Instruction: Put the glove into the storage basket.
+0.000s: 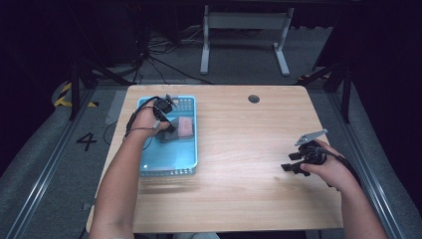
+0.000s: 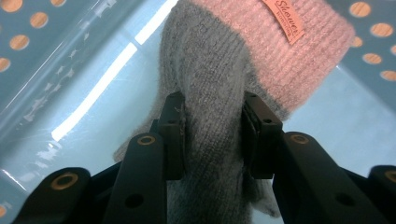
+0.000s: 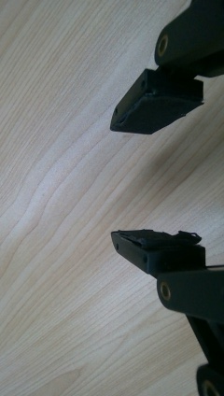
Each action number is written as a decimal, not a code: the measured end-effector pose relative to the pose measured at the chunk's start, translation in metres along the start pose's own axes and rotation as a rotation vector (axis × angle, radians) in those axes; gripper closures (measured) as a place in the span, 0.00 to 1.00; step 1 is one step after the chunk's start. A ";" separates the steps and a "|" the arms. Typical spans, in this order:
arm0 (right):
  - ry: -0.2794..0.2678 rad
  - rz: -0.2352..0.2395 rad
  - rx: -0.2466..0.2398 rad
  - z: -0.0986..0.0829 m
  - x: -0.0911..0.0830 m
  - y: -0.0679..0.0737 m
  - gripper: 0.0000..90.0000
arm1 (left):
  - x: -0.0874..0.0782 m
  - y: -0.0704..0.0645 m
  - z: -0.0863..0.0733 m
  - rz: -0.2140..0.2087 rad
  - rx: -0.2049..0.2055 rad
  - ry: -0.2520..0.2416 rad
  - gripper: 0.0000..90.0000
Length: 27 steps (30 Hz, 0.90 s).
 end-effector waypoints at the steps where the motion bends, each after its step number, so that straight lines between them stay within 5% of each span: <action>1: 0.000 0.001 0.000 0.000 0.000 0.000 0.45 | 0.000 0.000 0.000 0.005 0.007 0.000 0.73; 7: -0.005 -0.001 0.007 0.000 -0.002 0.001 0.44 | 0.003 -0.001 0.003 0.026 0.032 0.001 0.68; 15: -0.007 -0.001 -0.009 0.005 -0.003 -0.001 0.44 | -0.008 -0.001 0.002 0.097 0.014 -0.033 0.40; 19: -0.006 0.007 -0.030 0.013 0.000 0.000 0.43 | -0.019 -0.004 0.002 0.115 0.009 -0.078 0.39; 20: -0.003 0.011 -0.036 0.015 0.002 0.000 0.43 | -0.031 -0.008 0.003 0.112 0.007 -0.121 0.39; 27: 0.006 0.020 -0.065 0.030 0.009 0.000 0.43 | -0.069 -0.029 0.000 0.090 -0.007 -0.225 0.40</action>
Point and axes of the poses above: each handheld gripper's, and its own axes: x roughly forward along the jaws, z roughly out of its top, y roughly to its left, the point moved 7 cm from there along x, roughly forward along the jaws, and after that the axes turned 13 degrees about z, right-handed, at the moved point
